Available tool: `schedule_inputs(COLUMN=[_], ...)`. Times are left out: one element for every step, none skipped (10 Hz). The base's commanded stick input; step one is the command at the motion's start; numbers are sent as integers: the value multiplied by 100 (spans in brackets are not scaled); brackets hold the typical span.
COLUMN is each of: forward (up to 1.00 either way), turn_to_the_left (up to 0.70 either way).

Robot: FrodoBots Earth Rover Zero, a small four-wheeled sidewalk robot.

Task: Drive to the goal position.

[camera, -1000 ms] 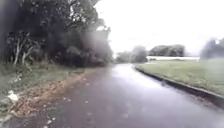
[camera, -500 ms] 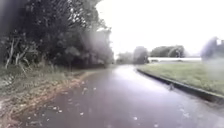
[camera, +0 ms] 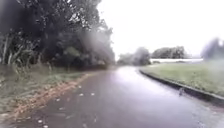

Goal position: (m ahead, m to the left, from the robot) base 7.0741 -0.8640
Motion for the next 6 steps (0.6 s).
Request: schedule_inputs(forward=[70, 70, 70, 70, 70, 70], turn_to_the_left=[-14, -14, -14, -14, -14, -14])
